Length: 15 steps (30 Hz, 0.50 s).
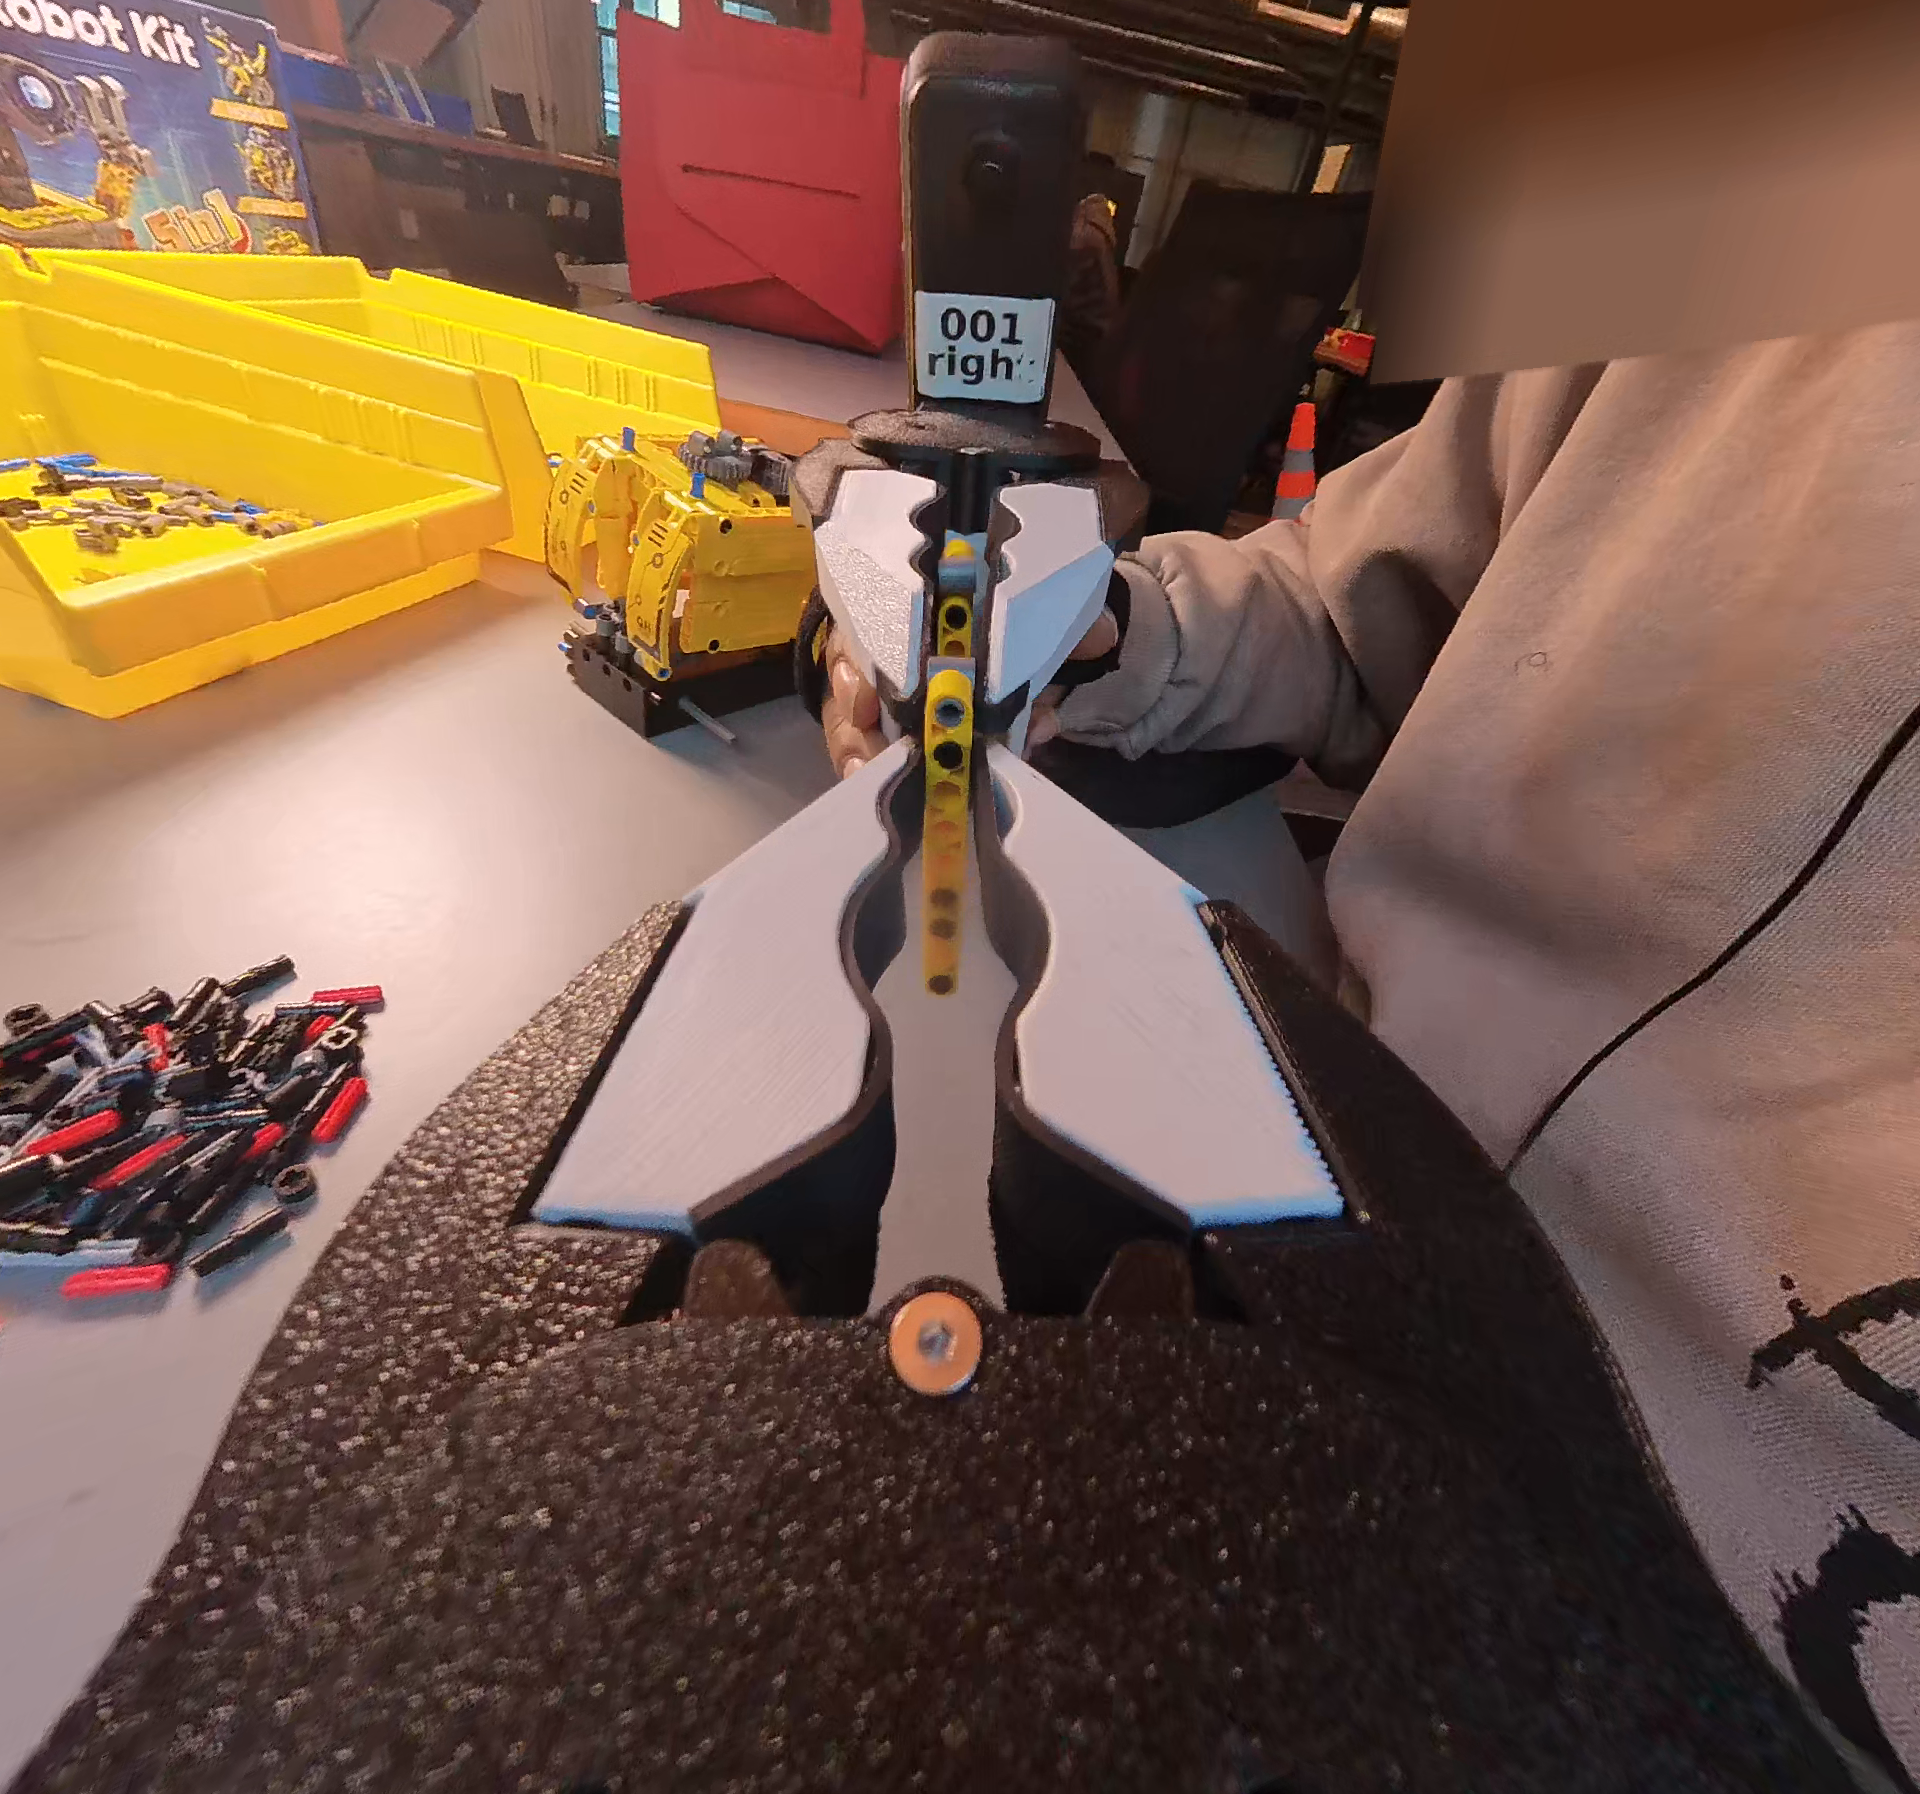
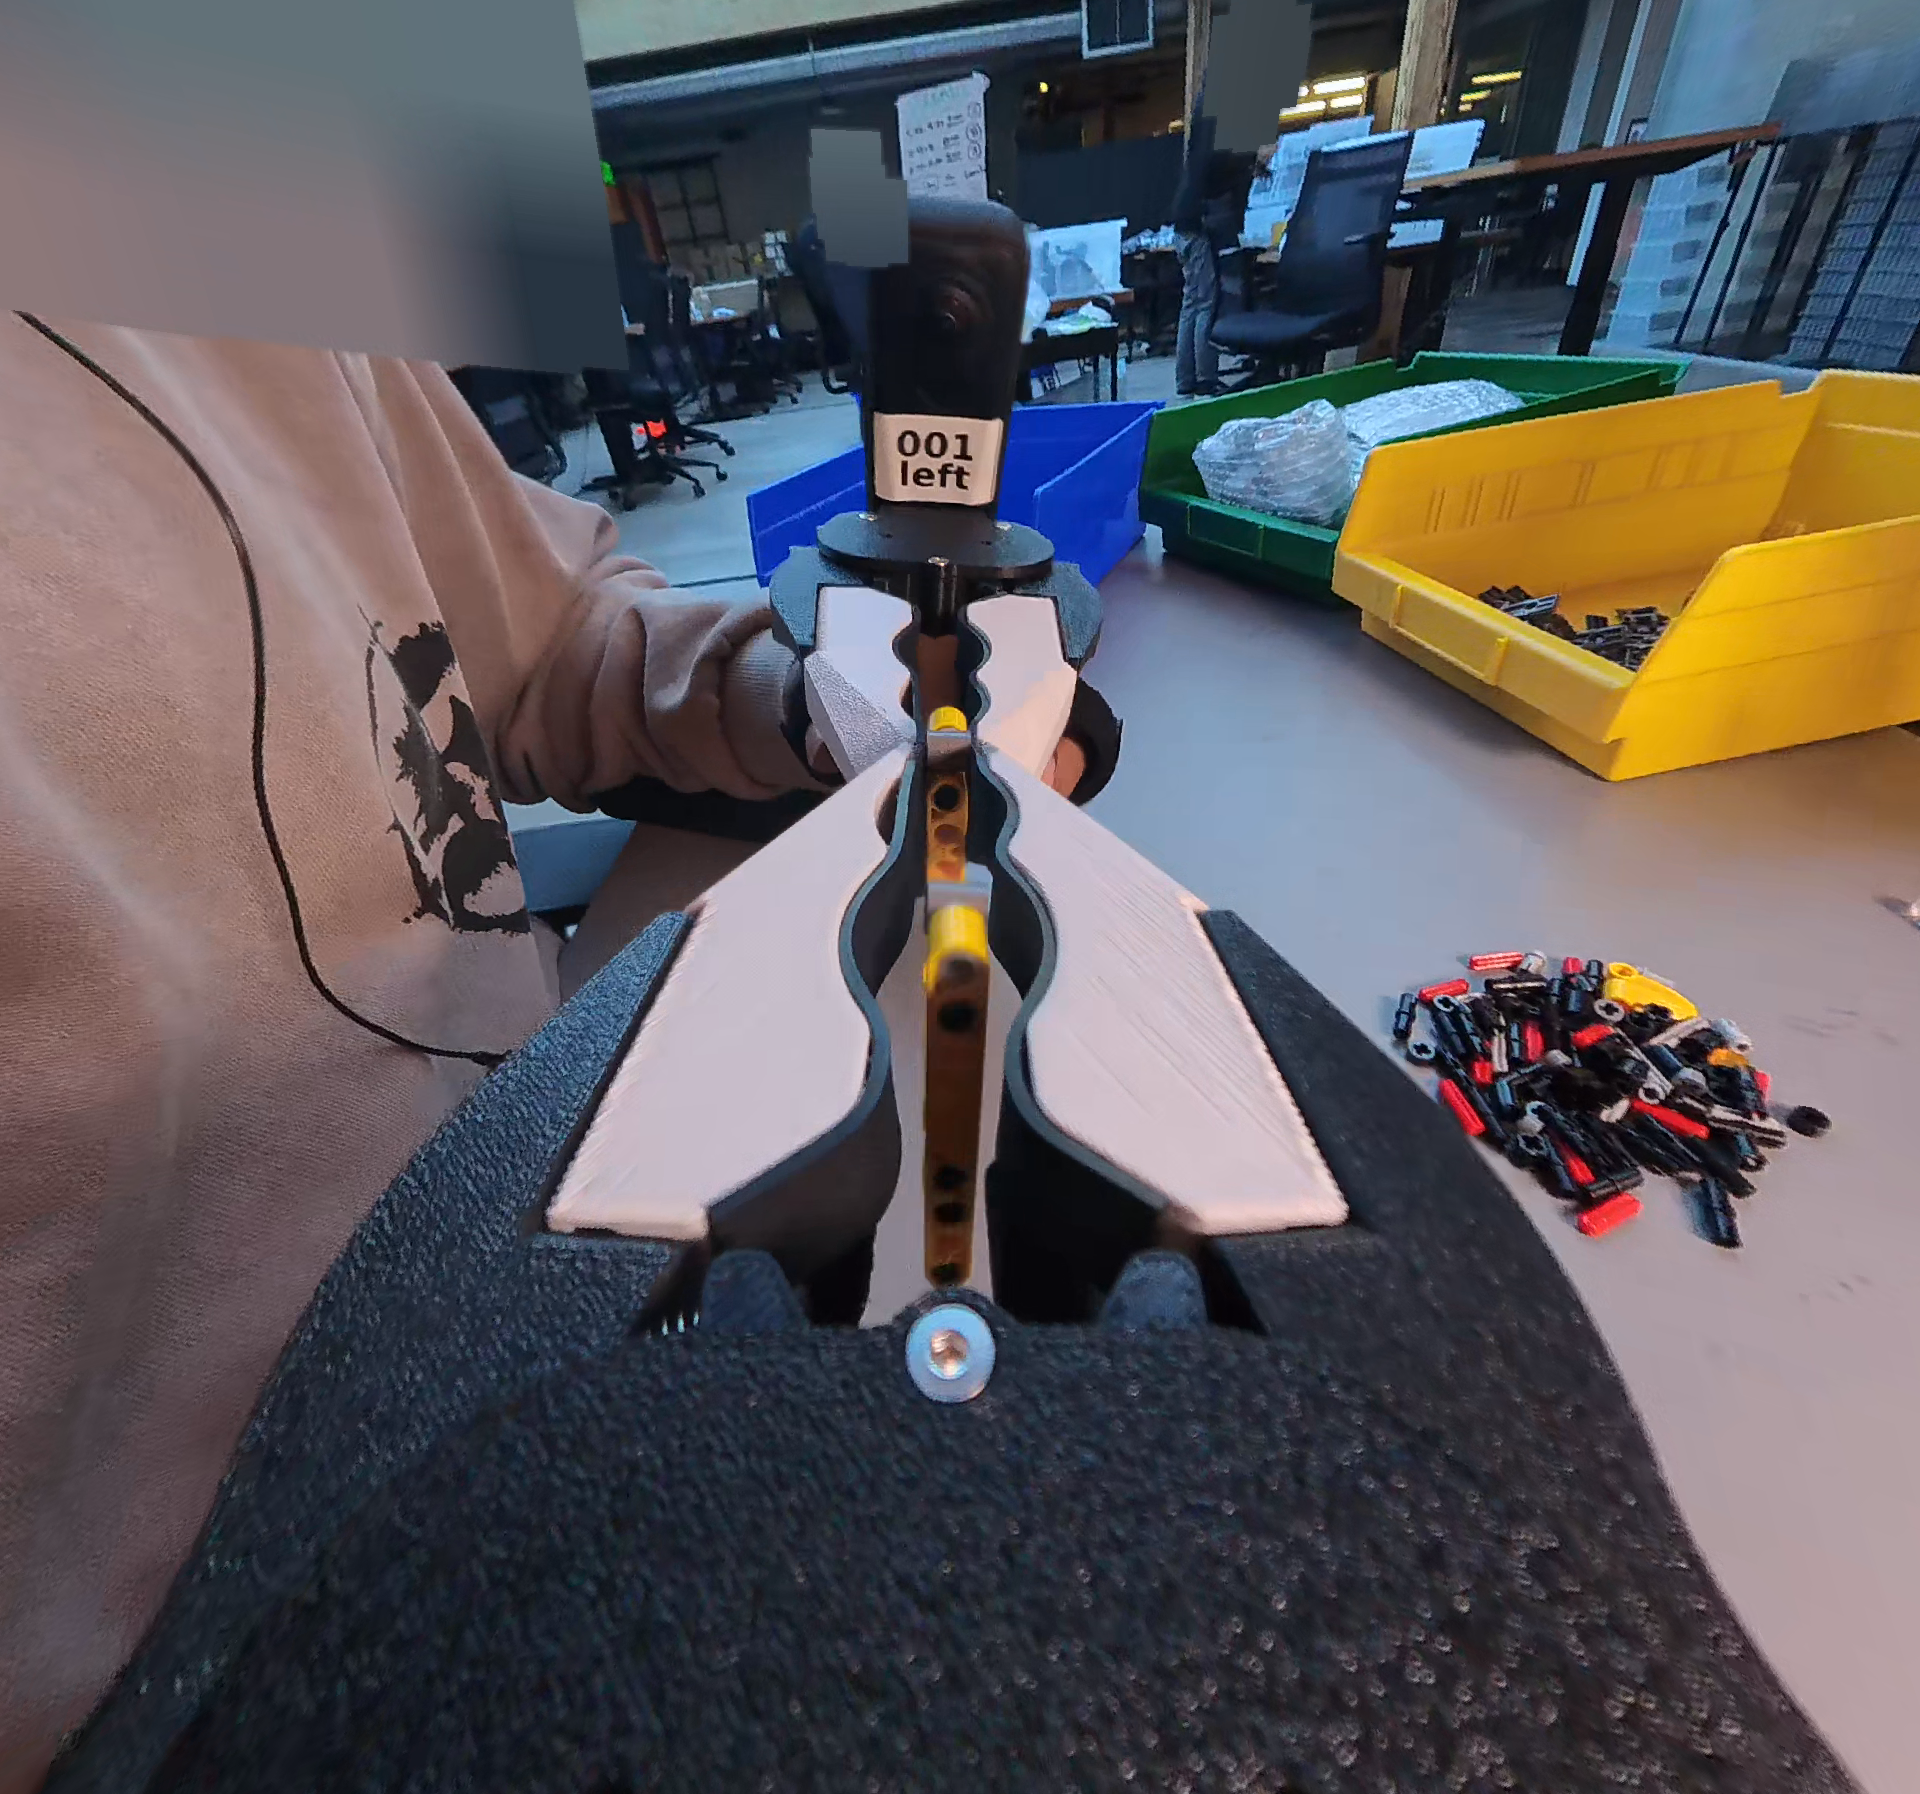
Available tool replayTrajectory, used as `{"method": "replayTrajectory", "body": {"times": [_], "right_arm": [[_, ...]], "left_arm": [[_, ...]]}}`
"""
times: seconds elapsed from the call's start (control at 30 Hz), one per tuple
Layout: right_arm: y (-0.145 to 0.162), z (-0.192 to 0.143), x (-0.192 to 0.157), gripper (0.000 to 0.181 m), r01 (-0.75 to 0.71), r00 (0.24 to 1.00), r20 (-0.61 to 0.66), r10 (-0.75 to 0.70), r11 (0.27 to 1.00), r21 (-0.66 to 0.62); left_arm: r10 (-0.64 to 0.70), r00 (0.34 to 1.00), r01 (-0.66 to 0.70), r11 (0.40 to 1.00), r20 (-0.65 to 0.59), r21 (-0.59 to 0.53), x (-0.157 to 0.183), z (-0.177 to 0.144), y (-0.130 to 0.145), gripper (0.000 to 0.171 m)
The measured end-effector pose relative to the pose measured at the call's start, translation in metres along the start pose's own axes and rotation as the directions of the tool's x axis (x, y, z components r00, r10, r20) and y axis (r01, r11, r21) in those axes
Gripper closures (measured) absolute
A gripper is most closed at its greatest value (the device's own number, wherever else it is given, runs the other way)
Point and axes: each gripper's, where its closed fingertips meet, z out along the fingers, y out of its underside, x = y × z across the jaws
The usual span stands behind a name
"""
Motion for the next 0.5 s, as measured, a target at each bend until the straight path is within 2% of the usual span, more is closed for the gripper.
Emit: {"method": "replayTrajectory", "body": {"times": [0.3,0.5], "right_arm": [[0.016,-0.002,-0.001,0.174,0.001,1.0,0.02,0.001,0.992,-0.125],[0.02,-0.001,-0.001,0.174,0.006,1.0,0.018,-0.003,0.988,-0.155]], "left_arm": [[0.079,0.997,-0.078,0.991,0.007,-0.109,0.001,-0.01,0.009,0.164],[0.066,0.998,-0.066,0.993,-0.007,-0.1,0.001,-0.015,0.006,0.165]]}}
